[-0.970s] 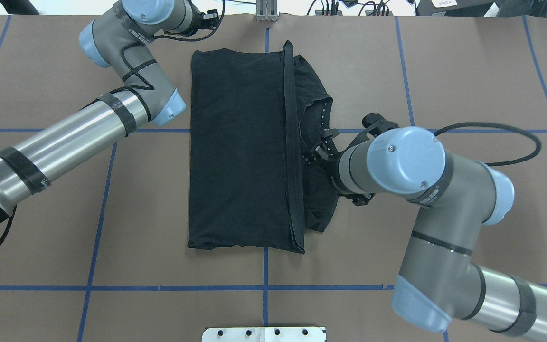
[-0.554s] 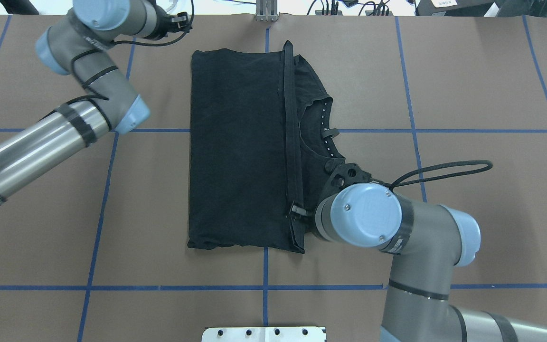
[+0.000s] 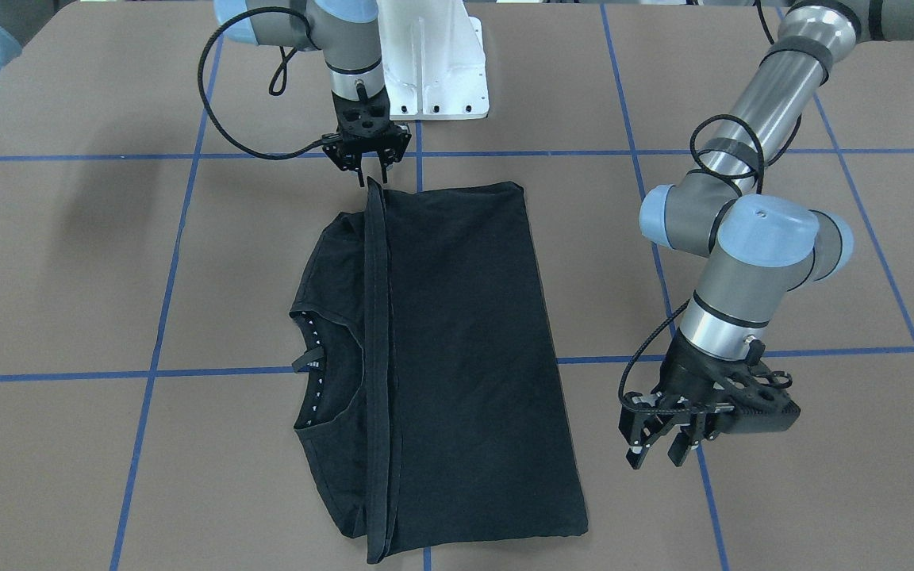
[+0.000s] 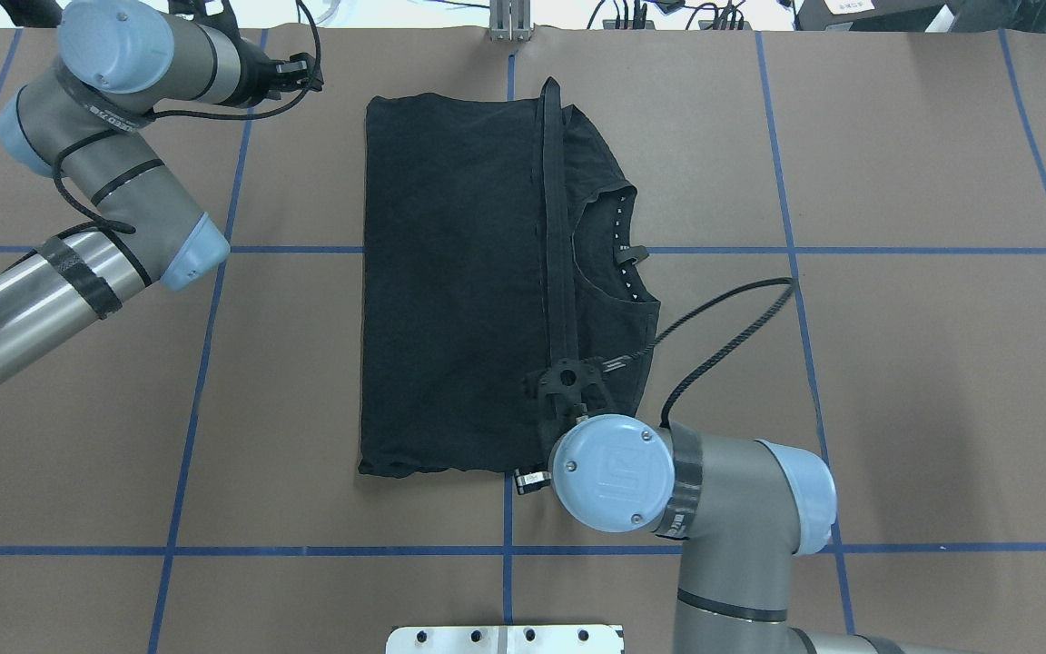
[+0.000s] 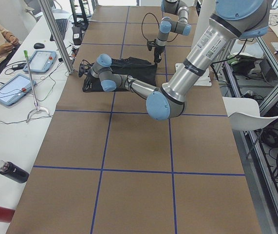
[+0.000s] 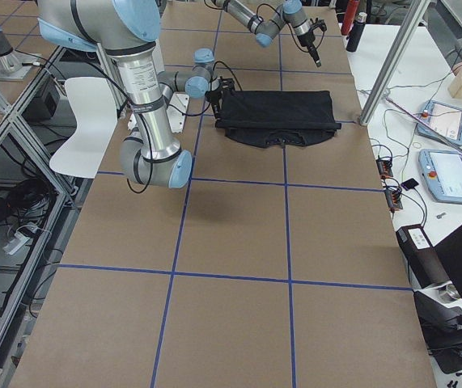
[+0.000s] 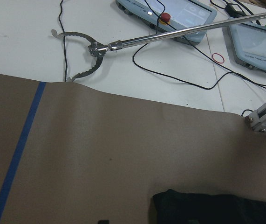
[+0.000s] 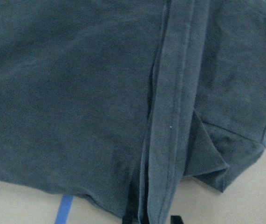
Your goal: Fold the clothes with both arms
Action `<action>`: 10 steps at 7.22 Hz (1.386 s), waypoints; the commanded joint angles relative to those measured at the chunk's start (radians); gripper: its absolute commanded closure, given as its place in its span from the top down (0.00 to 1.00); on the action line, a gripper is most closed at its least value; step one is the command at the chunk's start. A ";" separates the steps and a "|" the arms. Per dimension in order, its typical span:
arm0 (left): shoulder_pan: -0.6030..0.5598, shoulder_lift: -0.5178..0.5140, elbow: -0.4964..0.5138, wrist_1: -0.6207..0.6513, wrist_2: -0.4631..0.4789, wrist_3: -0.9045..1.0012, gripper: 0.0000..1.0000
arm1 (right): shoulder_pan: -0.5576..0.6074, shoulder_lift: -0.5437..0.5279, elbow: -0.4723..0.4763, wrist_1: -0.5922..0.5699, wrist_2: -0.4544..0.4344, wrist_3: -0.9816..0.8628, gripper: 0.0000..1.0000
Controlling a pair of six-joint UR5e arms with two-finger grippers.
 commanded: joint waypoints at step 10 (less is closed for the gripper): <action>0.006 0.008 -0.003 0.000 0.000 -0.012 0.65 | -0.003 0.040 -0.044 -0.044 -0.033 -0.229 0.36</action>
